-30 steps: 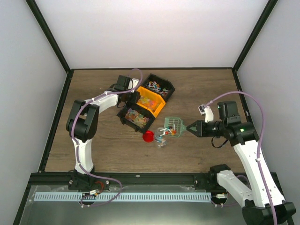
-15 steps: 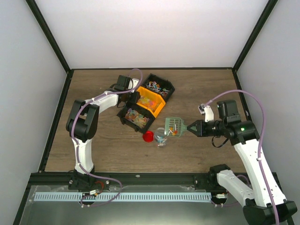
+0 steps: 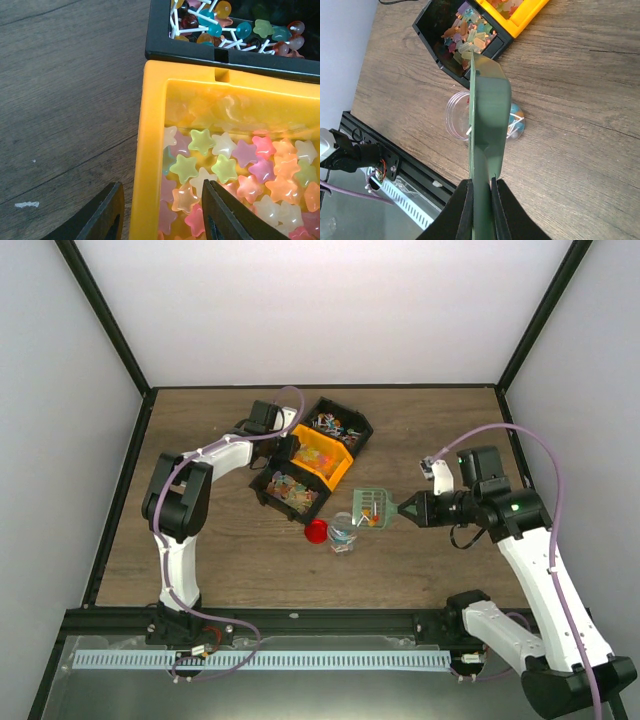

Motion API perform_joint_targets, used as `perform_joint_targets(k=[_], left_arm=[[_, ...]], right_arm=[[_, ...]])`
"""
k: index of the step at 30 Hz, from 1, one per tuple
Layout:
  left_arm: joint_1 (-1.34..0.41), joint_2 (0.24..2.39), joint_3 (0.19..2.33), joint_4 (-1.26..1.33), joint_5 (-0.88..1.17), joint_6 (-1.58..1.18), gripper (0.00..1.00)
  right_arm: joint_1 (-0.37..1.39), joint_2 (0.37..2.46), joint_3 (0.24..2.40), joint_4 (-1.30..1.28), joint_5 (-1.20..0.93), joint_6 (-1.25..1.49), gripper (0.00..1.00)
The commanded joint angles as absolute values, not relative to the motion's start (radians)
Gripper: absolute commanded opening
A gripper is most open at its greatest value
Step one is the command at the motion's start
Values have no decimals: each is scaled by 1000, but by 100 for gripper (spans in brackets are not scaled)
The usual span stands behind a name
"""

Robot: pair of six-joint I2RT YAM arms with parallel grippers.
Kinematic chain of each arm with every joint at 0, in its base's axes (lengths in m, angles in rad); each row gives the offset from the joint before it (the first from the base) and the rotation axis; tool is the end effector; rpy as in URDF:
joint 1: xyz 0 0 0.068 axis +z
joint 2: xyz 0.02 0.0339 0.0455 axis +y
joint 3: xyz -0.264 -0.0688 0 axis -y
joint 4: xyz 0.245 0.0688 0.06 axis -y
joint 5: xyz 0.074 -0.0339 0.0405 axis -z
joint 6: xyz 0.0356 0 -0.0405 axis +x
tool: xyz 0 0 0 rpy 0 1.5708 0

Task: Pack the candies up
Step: Place the fake candies in the packing bottle.

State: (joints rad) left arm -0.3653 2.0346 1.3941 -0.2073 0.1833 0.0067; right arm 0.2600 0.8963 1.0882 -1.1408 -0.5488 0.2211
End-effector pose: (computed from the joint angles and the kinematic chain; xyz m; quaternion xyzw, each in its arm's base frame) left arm 0.4110 -0.1641 0.1696 0.2041 0.9094 -0.1470 0.3313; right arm 0.1353 0.0552 0.3405 -0.1007 0.9146 0.3207 0.2246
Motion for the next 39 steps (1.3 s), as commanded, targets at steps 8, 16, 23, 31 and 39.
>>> perform_joint_targets(k=[8,16,23,31,39], left_arm=[[-362,2080,1362,-282,181,20,44],[-358,2082,1356,-273,188,18,44],[-357,2080,1348,-271,191,20,44],[-356,2082,1347,-268,198,20,44],[-356,2084,1347,-268,196,21,44]], right_arm=[[322,924,1183,-1161,-498,241,1],[473,963,1194,-1151,-376,324,1],[492,974,1215,-1130,-342,347,1],[492,984,1226,-1128,-319,350,1],[494,1016,1311,-1180,-273,325,1]])
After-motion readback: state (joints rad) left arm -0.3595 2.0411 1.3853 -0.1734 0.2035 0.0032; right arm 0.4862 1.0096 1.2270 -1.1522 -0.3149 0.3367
